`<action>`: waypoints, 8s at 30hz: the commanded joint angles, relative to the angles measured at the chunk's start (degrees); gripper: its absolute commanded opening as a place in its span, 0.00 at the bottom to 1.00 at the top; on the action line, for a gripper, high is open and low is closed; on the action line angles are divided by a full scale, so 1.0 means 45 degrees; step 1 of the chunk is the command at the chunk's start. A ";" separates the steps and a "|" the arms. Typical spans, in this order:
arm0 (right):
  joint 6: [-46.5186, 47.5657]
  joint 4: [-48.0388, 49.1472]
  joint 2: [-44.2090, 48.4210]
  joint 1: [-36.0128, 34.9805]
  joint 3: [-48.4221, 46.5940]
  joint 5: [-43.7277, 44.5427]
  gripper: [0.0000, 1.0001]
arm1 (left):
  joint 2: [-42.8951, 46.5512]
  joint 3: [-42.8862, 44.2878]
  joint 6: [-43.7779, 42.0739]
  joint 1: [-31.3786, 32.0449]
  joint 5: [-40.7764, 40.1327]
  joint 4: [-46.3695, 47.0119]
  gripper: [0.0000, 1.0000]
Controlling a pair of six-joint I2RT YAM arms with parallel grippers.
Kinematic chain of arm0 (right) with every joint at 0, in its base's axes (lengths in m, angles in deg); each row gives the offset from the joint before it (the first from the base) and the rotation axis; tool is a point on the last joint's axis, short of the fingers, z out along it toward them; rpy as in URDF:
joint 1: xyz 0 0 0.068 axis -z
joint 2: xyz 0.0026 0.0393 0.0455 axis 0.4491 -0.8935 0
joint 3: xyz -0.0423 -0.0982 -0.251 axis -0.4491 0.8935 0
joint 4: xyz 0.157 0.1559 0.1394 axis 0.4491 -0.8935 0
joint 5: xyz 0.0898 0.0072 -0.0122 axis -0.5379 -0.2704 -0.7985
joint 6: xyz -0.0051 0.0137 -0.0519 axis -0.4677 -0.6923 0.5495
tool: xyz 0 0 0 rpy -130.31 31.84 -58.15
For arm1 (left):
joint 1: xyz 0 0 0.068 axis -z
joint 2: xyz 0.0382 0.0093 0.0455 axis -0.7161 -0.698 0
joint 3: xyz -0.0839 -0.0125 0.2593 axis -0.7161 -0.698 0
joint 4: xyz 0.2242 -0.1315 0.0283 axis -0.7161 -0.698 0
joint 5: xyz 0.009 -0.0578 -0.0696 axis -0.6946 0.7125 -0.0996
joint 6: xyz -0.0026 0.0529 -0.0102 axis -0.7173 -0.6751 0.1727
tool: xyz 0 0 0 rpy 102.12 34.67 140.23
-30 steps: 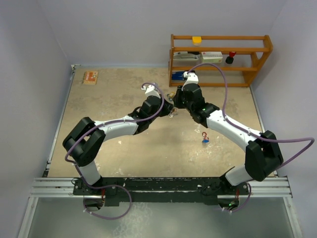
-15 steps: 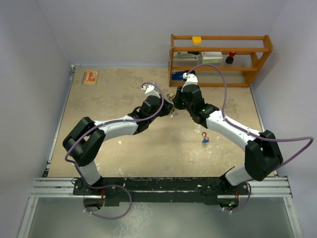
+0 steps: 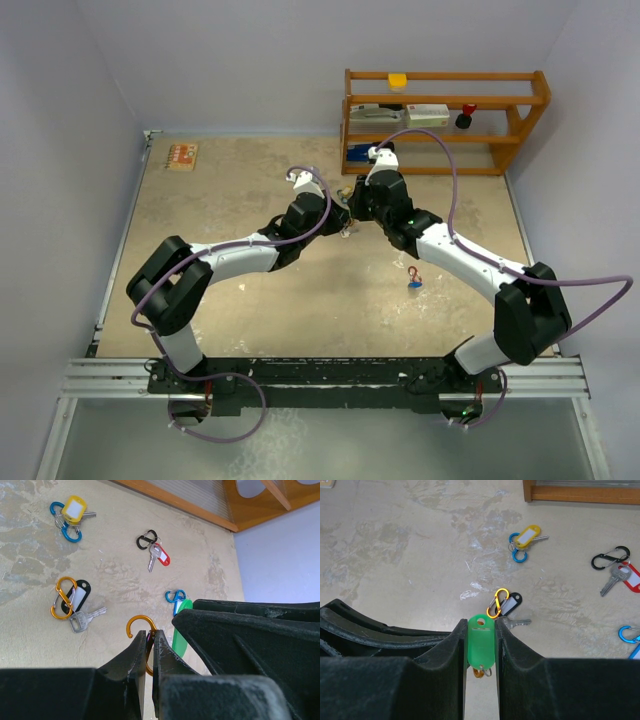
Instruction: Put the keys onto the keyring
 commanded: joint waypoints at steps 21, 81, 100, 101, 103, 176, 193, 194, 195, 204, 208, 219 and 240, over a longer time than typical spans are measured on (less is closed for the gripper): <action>0.0281 0.0760 0.0359 -0.0091 0.0251 -0.0099 0.19 | 0.0216 0.0659 -0.0011 -0.0207 0.0307 0.0279 0.00; 0.0574 0.0966 0.0764 -0.0091 0.0512 -0.0519 0.19 | -0.0071 0.0801 -0.0174 -0.0517 0.0802 0.0037 0.00; 0.0613 0.0969 0.0927 -0.0091 0.0587 -0.0311 0.19 | -0.0265 0.0872 -0.0095 -0.0660 0.1140 0.0106 0.00; 0.0630 0.0972 0.0945 -0.0091 0.0590 -0.0293 0.19 | -0.0316 0.0921 -0.0095 -0.0665 0.1226 0.0091 0.03; 0.0632 0.0956 0.0947 -0.0091 0.0573 -0.0257 0.19 | -0.0385 0.0986 -0.0086 -0.0693 0.1317 0.0086 0.08; 0.0651 -0.2043 -0.4293 -0.0091 -0.1469 -0.0054 0.30 | 0.1617 -0.0877 -0.0353 -0.1768 -0.1215 -0.2104 0.53; 0.0669 -0.1985 -0.4629 -0.0091 -0.1630 -0.0078 0.20 | 0.1519 -0.0922 -0.0290 -0.1885 -0.1014 -0.1970 0.53; 0.0676 -0.1999 -0.4637 -0.0091 -0.1633 -0.0049 0.19 | 0.1494 -0.0919 -0.0290 -0.1885 -0.0998 -0.1961 0.53; 0.0668 -0.2014 -0.4638 -0.0091 -0.1653 -0.0040 0.17 | 0.1474 -0.0919 -0.0275 -0.1884 -0.0989 -0.1947 0.53; 0.0866 -0.2137 -0.3648 -0.0086 -0.1536 0.1184 0.01 | 0.1472 -0.0896 -0.0231 -0.1924 -0.0893 -0.1896 0.53; 0.0927 -0.2189 -0.3322 -0.0091 -0.1420 0.1126 0.04 | 0.1514 -0.0925 -0.0189 -0.1926 -0.0829 -0.1906 0.52; 0.1003 -0.2524 -0.4080 -0.0091 -0.1785 0.0652 0.31 | 0.1554 -0.0979 -0.0173 -0.1924 -0.0784 -0.1843 0.52; 0.1033 -0.2365 -0.4831 -0.0091 -0.1889 0.0316 0.17 | 0.1399 -0.1010 -0.0231 -0.2043 -0.0670 -0.1794 0.53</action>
